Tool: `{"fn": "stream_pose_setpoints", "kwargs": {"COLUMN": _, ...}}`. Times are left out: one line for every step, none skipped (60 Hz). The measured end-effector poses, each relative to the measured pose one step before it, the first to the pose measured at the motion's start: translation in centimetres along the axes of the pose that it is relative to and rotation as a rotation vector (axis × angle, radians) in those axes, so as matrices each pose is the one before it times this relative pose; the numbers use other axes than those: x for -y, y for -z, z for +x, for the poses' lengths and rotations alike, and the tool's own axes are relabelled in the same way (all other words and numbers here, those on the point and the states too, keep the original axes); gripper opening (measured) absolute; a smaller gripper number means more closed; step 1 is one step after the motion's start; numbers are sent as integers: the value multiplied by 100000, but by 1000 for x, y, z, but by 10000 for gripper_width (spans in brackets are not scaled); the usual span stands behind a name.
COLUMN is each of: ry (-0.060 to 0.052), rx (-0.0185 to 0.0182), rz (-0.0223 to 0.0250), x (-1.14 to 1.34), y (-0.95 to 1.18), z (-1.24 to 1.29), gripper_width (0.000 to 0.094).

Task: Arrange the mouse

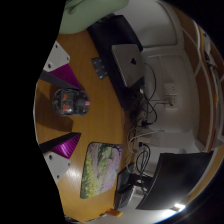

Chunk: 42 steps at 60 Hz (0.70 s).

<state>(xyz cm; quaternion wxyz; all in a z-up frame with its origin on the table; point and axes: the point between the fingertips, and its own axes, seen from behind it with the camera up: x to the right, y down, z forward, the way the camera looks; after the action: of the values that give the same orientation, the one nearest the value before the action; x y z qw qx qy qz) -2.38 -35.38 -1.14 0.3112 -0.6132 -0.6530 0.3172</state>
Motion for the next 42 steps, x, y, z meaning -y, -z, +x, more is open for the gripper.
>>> {"fn": "stream_pose_setpoints", "kwargs": {"ry": -477, "rx": 119, "rz": -71, "x": 8, "y": -83, "z": -8, "gripper_width": 867}}
{"fn": "stream_pose_setpoints", "kwargs": {"ry": -403, "rx": 342, "rz": -242, "x": -27, "y": -50, "z": -62, "gripper_width": 869}}
{"fn": "stream_pose_setpoints", "kwargs": {"ry": -406, "rx": 601, "rz": -158, "x": -21, "y": -46, "z": -123, "gripper_width": 862}}
{"fn": "stream_pose_setpoints", "kwargs": {"ry": -451, "rx": 384, "rz": -81, "x": -11, "y": -8, "z": -83, "gripper_width": 854}}
{"fn": "stream_pose_setpoints", "kwargs": {"ry": -187, "rx": 133, "rz": 265, "x": 50, "y": 0, "z": -14, "gripper_width": 833}}
{"fn": "stream_pose_setpoints", "kwargs": {"ry": 197, "rx": 17, "rz": -72, "x": -37, "y": -2, "z": -18, "gripper_width": 818}}
{"fn": "stream_pose_setpoints", "kwargs": {"ry": 474, "rx": -22, "rz": 29, "x": 7, "y": -1, "z": -15, "gripper_width": 741}}
{"fn": "stream_pose_setpoints", "kwargs": {"ry": 424, "rx": 224, "rz": 42, "x": 24, "y": 5, "z": -144, "gripper_width": 665}}
{"fn": "stream_pose_setpoints", "kwargs": {"ry": 468, "rx": 734, "rz": -11, "x": -26, "y": -7, "z": -175, "gripper_width": 588}}
{"fn": "stream_pose_setpoints", "kwargs": {"ry": 454, "rx": 737, "rz": 52, "x": -1, "y": 18, "z": -120, "gripper_width": 512}}
{"fn": "stream_pose_setpoints", "kwargs": {"ry": 347, "rx": -1125, "rz": -95, "x": -18, "y": 7, "z": 244, "gripper_width": 435}}
{"fn": "stream_pose_setpoints", "kwargs": {"ry": 274, "rx": -592, "rz": -516, "x": -105, "y": 6, "z": 86, "gripper_width": 433}}
{"fn": "stream_pose_setpoints", "kwargs": {"ry": 85, "rx": -177, "rz": -156, "x": -26, "y": 6, "z": 5, "gripper_width": 425}}
{"fn": "stream_pose_setpoints", "kwargs": {"ry": 90, "rx": 96, "rz": -328, "x": -26, "y": 9, "z": -48, "gripper_width": 410}}
{"fn": "stream_pose_setpoints", "kwargs": {"ry": -145, "rx": 450, "rz": -463, "x": -23, "y": 20, "z": -127, "gripper_width": 393}}
{"fn": "stream_pose_setpoints", "kwargs": {"ry": -561, "rx": 528, "rz": -378, "x": 25, "y": 24, "z": -93, "gripper_width": 384}}
{"fn": "stream_pose_setpoints", "kwargs": {"ry": -717, "rx": 463, "rz": -422, "x": 17, "y": 36, "z": -70, "gripper_width": 383}}
{"fn": "stream_pose_setpoints", "kwargs": {"ry": -650, "rx": 321, "rz": -410, "x": 72, "y": 23, "z": -37, "gripper_width": 381}}
{"fn": "stream_pose_setpoints", "kwargs": {"ry": -434, "rx": 372, "rz": -533, "x": 46, "y": 43, "z": -4, "gripper_width": 379}}
{"fn": "stream_pose_setpoints", "kwargs": {"ry": -154, "rx": 245, "rz": -595, "x": 46, "y": 53, "z": 49, "gripper_width": 378}}
{"fn": "stream_pose_setpoints", "kwargs": {"ry": -167, "rx": 15, "rz": -398, "x": 112, "y": 114, "z": 147, "gripper_width": 377}}
{"fn": "stream_pose_setpoints", "kwargs": {"ry": -470, "rx": 253, "rz": 44, "x": 227, "y": 140, "z": 203, "gripper_width": 377}}
{"fn": "stream_pose_setpoints", "kwargs": {"ry": -897, "rx": 198, "rz": 410, "x": 403, "y": 220, "z": 154, "gripper_width": 377}}
{"fn": "stream_pose_setpoints", "kwargs": {"ry": -1034, "rx": 308, "rz": 714, "x": 568, "y": 242, "z": 177, "gripper_width": 377}}
{"fn": "stream_pose_setpoints", "kwargs": {"ry": -949, "rx": 317, "rz": 849, "x": 640, "y": 251, "z": 210, "gripper_width": 376}}
{"fn": "stream_pose_setpoints", "kwargs": {"ry": -764, "rx": 168, "rz": 844, "x": 713, "y": 270, "z": 254, "gripper_width": 375}}
{"fn": "stream_pose_setpoints", "kwargs": {"ry": -605, "rx": -17, "rz": 886, "x": 771, "y": 235, "z": 333, "gripper_width": 377}}
{"fn": "stream_pose_setpoints", "kwargs": {"ry": -517, "rx": -110, "rz": 1017, "x": 845, "y": 254, "z": 372, "gripper_width": 379}}
{"fn": "stream_pose_setpoints", "kwargs": {"ry": -453, "rx": -106, "rz": 1214, "x": 929, "y": 222, "z": 439, "gripper_width": 380}}
{"fn": "stream_pose_setpoints", "kwargs": {"ry": -429, "rx": -212, "rz": 1151, "x": 1014, "y": 85, "z": 432, "gripper_width": 380}}
{"fn": "stream_pose_setpoints", "kwargs": {"ry": -92, "rx": 81, "rz": 1357, "x": 867, "y": 188, "z": 481, "gripper_width": 380}}
{"fn": "stream_pose_setpoints", "kwargs": {"ry": -48, "rx": 28, "rz": 1154, "x": 907, "y": 97, "z": 528, "gripper_width": 378}}
{"fn": "stream_pose_setpoints", "kwargs": {"ry": 22, "rx": -135, "rz": 994, "x": 931, "y": 56, "z": 605, "gripper_width": 378}}
{"fn": "stream_pose_setpoints", "kwargs": {"ry": 8, "rx": -341, "rz": 930, "x": 858, "y": -19, "z": 701, "gripper_width": 376}}
{"fn": "stream_pose_setpoints", "kwargs": {"ry": 14, "rx": -528, "rz": 933, "x": 825, "y": -106, "z": 761, "gripper_width": 377}}
{"fn": "stream_pose_setpoints", "kwargs": {"ry": 50, "rx": -648, "rz": 933, "x": 808, "y": -130, "z": 820, "gripper_width": 377}}
{"fn": "stream_pose_setpoints", "kwargs": {"ry": 190, "rx": -704, "rz": 773, "x": 810, "y": -301, "z": 753, "gripper_width": 379}}
{"fn": "stream_pose_setpoints", "kwargs": {"ry": 668, "rx": -632, "rz": 857, "x": 693, "y": -334, "z": 897, "gripper_width": 378}}
{"fn": "stream_pose_setpoints", "kwargs": {"ry": 971, "rx": -736, "rz": 797, "x": 580, "y": -336, "z": 971, "gripper_width": 378}}
{"fn": "stream_pose_setpoints", "kwargs": {"ry": 1117, "rx": -955, "rz": 643, "x": 452, "y": -351, "z": 1024, "gripper_width": 379}}
{"fn": "stream_pose_setpoints", "kwargs": {"ry": 1206, "rx": -1100, "rz": 452, "x": 312, "y": -426, "z": 1025, "gripper_width": 379}}
{"fn": "stream_pose_setpoints", "kwargs": {"ry": 1119, "rx": -1260, "rz": 121, "x": 178, "y": -457, "z": 1057, "gripper_width": 377}}
